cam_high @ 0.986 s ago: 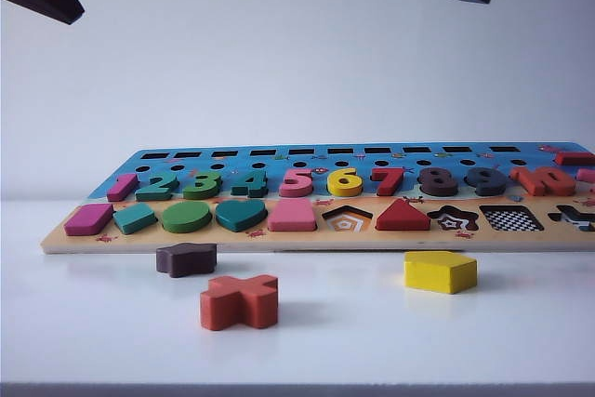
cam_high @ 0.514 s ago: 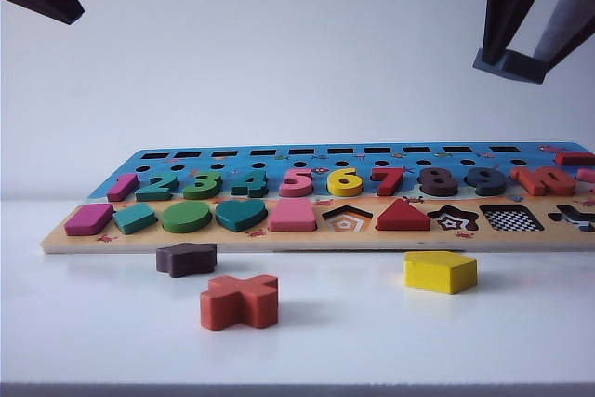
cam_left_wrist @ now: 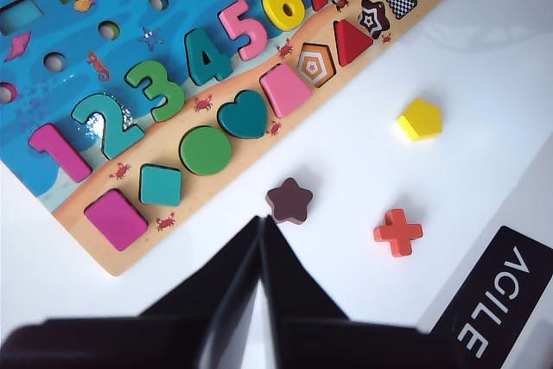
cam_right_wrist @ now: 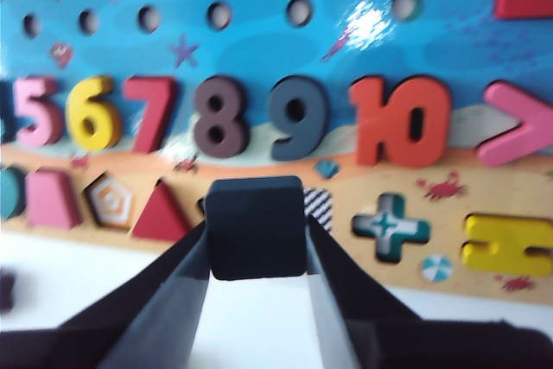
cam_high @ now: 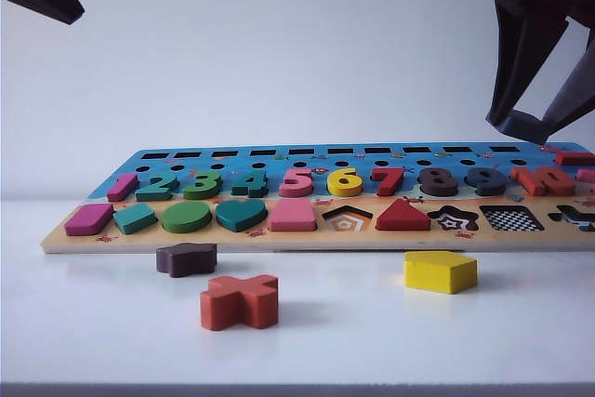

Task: Insert the cube into the slot.

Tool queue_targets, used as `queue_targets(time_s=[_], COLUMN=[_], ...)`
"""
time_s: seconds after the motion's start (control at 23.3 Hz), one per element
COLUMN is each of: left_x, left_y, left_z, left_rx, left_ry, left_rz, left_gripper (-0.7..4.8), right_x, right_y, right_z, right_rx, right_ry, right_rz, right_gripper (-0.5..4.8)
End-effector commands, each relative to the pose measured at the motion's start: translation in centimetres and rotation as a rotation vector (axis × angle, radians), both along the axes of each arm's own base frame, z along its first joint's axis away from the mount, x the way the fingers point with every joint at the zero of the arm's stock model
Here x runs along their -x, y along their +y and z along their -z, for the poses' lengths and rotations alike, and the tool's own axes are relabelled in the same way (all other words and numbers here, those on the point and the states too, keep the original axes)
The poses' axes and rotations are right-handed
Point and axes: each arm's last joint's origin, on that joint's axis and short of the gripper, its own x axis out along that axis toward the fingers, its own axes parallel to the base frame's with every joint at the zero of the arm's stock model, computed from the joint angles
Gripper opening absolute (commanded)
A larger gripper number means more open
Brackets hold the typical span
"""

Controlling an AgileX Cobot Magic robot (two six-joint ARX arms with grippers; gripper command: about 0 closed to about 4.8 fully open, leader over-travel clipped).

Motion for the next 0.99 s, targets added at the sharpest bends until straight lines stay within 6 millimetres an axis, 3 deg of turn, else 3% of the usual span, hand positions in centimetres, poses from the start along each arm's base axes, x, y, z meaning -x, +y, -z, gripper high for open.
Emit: queue_targets(time_s=[0.04, 0.6, 0.99], left_x=[-0.1, -0.1, -0.1], left_y=[-0.1, -0.1, -0.1], left_z=[-0.2, -0.2, -0.2], left_rx=[0.008, 0.008, 0.008], left_ry=[-0.016, -0.016, -0.017], left_rz=[0.006, 0.006, 0.006], left_gripper=[0.1, 0.1, 0.1], right_x=[-0.4, 0.2, -1.2], right_y=[0.2, -0.1, 0.4], right_z=[-0.7, 0.4, 2.7], right_rx=[-0.019, -0.008, 0.043], right_ry=[-0.093, 0.059, 0.2], right_rz=[0.036, -0.014, -0.057], right_gripper=[0.43, 0.34, 0.3])
